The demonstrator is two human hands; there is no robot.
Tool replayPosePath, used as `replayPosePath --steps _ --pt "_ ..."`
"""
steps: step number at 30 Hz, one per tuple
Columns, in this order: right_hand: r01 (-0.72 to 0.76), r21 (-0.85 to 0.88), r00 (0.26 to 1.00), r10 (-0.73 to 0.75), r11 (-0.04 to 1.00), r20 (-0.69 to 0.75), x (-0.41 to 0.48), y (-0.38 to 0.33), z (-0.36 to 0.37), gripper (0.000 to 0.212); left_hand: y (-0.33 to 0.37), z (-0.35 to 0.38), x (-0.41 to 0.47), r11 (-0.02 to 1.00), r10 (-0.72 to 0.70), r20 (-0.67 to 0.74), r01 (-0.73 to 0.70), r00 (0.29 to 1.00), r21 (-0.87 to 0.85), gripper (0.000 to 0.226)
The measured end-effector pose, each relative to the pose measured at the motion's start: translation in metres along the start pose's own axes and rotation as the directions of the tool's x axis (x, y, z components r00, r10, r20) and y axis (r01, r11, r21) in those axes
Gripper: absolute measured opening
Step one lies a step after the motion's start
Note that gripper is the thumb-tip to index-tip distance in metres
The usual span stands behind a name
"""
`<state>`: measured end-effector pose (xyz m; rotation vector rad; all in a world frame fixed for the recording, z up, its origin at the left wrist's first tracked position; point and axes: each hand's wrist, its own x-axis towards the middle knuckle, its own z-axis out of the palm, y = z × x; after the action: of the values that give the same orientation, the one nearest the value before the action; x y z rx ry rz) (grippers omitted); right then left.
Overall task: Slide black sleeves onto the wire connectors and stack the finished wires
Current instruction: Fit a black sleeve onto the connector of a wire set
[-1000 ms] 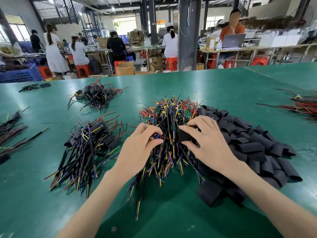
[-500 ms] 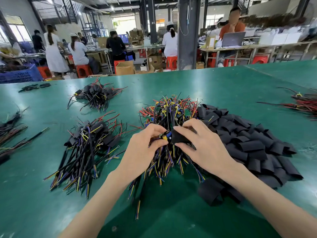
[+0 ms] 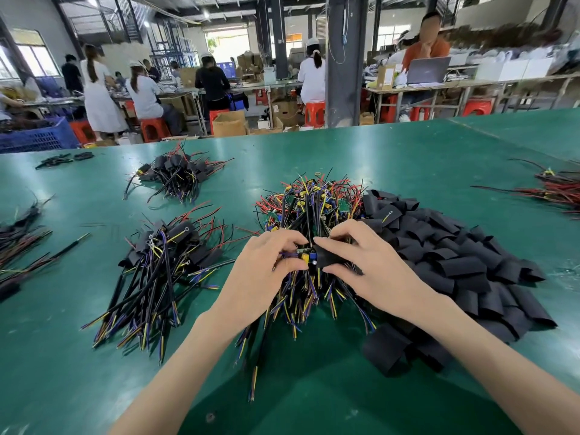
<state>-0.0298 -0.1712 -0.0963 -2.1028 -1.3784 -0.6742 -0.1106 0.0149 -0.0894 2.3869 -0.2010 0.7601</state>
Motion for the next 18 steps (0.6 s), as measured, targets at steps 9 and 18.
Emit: replayPosePath --steps 9,18 --pt "0.023 0.013 0.999 -0.023 1.0 0.046 -0.0012 0.002 0.0031 0.043 0.003 0.0005 -0.0001 1.0 0.017 -0.002 -0.017 1.0 0.005 0.015" --pt "0.02 0.039 1.0 -0.021 0.999 0.013 -0.0003 -0.0015 0.0039 0.041 0.0058 0.0006 -0.0017 0.989 -0.066 -0.035 0.061 0.997 -0.138 0.027"
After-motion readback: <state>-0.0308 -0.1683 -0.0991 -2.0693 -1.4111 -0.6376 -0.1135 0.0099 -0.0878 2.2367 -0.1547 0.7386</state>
